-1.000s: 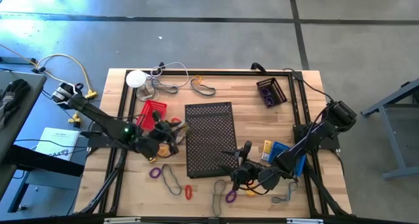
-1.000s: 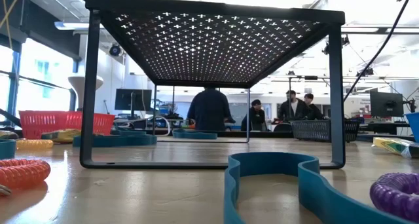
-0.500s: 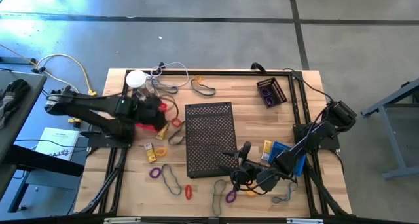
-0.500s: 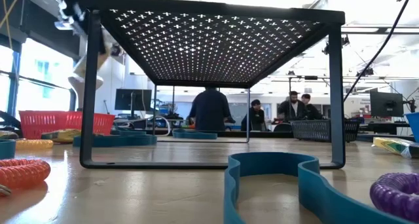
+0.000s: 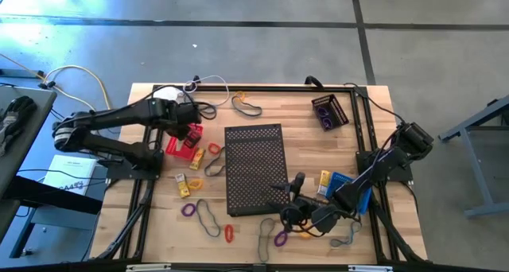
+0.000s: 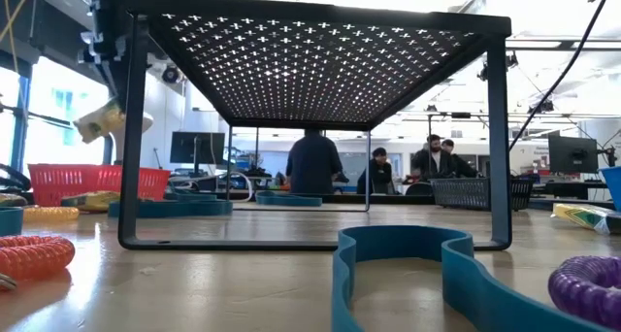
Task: Pick & Place Office Desk Supplies
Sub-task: Put the yellow crayon box into the red bin
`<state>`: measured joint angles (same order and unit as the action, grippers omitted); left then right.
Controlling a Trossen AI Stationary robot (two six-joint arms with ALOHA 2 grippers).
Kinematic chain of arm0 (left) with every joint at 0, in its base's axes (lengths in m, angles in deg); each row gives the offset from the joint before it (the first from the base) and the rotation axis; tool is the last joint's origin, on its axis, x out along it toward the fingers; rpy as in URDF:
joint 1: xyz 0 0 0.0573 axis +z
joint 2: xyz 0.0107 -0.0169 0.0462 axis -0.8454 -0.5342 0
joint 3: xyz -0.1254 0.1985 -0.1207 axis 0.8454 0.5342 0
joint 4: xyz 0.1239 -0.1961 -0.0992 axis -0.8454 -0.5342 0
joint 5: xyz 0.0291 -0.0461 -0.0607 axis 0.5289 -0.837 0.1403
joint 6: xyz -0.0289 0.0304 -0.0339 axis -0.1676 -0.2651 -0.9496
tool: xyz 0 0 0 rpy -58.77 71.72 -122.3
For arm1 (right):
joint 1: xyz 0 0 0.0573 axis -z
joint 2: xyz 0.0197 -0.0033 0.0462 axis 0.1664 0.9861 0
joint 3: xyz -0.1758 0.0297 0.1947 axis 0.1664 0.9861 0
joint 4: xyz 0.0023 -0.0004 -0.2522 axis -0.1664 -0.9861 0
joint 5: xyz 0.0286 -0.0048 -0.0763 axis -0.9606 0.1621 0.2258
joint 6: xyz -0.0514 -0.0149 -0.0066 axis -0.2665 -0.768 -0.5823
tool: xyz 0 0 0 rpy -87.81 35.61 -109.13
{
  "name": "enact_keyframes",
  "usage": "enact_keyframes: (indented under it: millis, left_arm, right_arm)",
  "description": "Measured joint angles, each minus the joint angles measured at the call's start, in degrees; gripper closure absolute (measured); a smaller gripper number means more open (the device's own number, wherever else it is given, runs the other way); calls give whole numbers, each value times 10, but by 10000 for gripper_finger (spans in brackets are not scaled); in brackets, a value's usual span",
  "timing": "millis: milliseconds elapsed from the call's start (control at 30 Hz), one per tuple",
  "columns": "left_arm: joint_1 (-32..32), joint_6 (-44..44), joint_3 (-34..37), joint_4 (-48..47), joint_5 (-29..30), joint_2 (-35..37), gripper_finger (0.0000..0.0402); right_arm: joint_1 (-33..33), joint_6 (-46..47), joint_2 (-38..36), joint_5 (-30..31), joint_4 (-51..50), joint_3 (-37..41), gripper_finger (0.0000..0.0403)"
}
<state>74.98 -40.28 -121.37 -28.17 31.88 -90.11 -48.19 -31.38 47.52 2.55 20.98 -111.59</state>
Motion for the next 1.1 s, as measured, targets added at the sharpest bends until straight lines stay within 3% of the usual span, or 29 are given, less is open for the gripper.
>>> enact_keyframes:
  millis: [367,767,933,1100]
  left_arm:
    - [6,45,67,61,-1,0,356]
    - [-24,43,64,79,26,1,254]
    - [-38,25,38,38,-76,2,250]
    - [-83,-65,30,29,-209,5,250]
  right_arm:
    - [0,0,0,-20,0,0,156]
    - [0,28,0,-20,-13,0,156]
    - [0,30,0,-20,-14,0,156]
    - [0,30,0,-20,-13,0,156]
